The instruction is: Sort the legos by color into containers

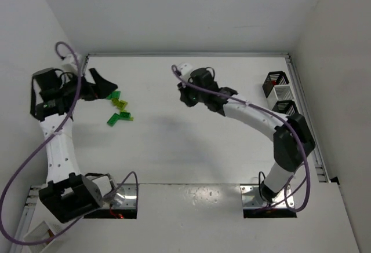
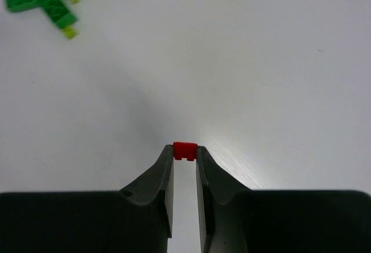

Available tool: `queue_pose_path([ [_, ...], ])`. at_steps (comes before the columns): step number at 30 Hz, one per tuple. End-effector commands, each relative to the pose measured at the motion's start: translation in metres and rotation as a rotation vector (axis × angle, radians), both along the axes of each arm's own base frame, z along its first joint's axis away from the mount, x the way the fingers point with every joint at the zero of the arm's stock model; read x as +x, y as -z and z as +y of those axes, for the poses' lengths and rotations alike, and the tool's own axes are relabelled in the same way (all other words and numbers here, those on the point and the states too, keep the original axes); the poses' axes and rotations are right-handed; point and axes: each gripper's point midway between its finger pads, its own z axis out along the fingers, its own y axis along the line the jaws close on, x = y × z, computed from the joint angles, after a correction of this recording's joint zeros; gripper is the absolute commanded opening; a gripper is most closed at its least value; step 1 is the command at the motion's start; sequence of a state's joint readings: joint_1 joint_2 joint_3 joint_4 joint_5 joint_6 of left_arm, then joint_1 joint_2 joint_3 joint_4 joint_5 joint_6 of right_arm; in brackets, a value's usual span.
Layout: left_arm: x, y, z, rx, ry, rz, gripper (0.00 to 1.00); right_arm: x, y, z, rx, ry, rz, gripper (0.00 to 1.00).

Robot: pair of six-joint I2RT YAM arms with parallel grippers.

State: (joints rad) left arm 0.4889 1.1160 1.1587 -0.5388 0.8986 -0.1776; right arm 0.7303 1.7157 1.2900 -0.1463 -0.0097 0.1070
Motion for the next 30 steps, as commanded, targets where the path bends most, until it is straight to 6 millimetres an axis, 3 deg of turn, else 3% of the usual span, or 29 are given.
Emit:
queue_pose_path([
  [1,0.018,0.015,-0.018,0.163,-0.032,0.066,1.00,0.025,-0.014,-0.067,0.012,0.159,0.026,0.00],
  [2,0.021,0.024,-0.046,0.181,0.040,0.098,1.00,0.031,-0.015,-0.084,0.006,0.196,0.035,0.00],
  [3,0.027,0.037,-0.052,0.187,0.055,0.137,1.00,0.038,-0.025,-0.098,0.015,0.231,0.023,0.00],
  [4,0.029,0.038,-0.060,0.196,0.074,0.138,1.00,0.052,-0.023,-0.127,0.009,0.289,0.029,0.00],
  [6,0.037,0.039,-0.056,0.267,0.041,0.151,1.00,0.065,-0.033,-0.158,0.007,0.343,0.017,0.00],
  [7,0.043,0.047,-0.058,0.283,0.051,0.181,1.00,0.076,-0.037,-0.188,-0.008,0.398,0.005,0.00],
  [9,0.048,0.049,-0.068,0.312,0.063,0.192,1.00,0.088,-0.043,-0.216,-0.023,0.446,0.007,0.00],
  [10,0.049,0.047,-0.077,0.324,0.080,0.185,1.00,0.098,-0.040,-0.244,-0.038,0.490,0.013,0.00],
  [11,0.051,0.053,-0.081,0.338,0.083,0.199,1.00,0.105,-0.047,-0.260,-0.044,0.518,0.007,0.00],
  [12,0.055,0.051,-0.075,0.384,0.031,0.196,1.00,0.110,-0.048,-0.272,-0.038,0.537,0.020,0.00],
  [13,0.057,0.060,-0.080,0.415,0.030,0.216,1.00,0.115,-0.048,-0.301,-0.040,0.583,0.030,0.00],
  [16,0.066,0.068,-0.065,0.482,-0.052,0.244,1.00,0.130,-0.047,-0.346,-0.031,0.646,0.059,0.00],
  [17,0.069,0.068,-0.066,0.474,-0.057,0.249,1.00,0.135,-0.054,-0.371,-0.029,0.685,0.052,0.00],
  [18,0.069,0.068,-0.066,0.474,-0.058,0.249,1.00,0.139,-0.041,-0.382,-0.043,0.699,0.079,0.00],
  [20,0.069,0.068,-0.066,0.466,-0.062,0.252,1.00,0.147,-0.045,-0.409,-0.044,0.735,0.078,0.00],
  [23,0.074,0.066,-0.067,0.466,-0.063,0.249,1.00,0.148,-0.025,-0.431,-0.035,0.748,0.163,0.00],
  [28,0.074,0.066,-0.069,0.463,-0.067,0.251,1.00,0.143,-0.004,-0.445,-0.020,0.768,0.209,0.00],
  [30,0.074,0.066,-0.069,0.463,-0.067,0.251,1.00,0.145,-0.005,-0.447,-0.026,0.762,0.193,0.00],
])
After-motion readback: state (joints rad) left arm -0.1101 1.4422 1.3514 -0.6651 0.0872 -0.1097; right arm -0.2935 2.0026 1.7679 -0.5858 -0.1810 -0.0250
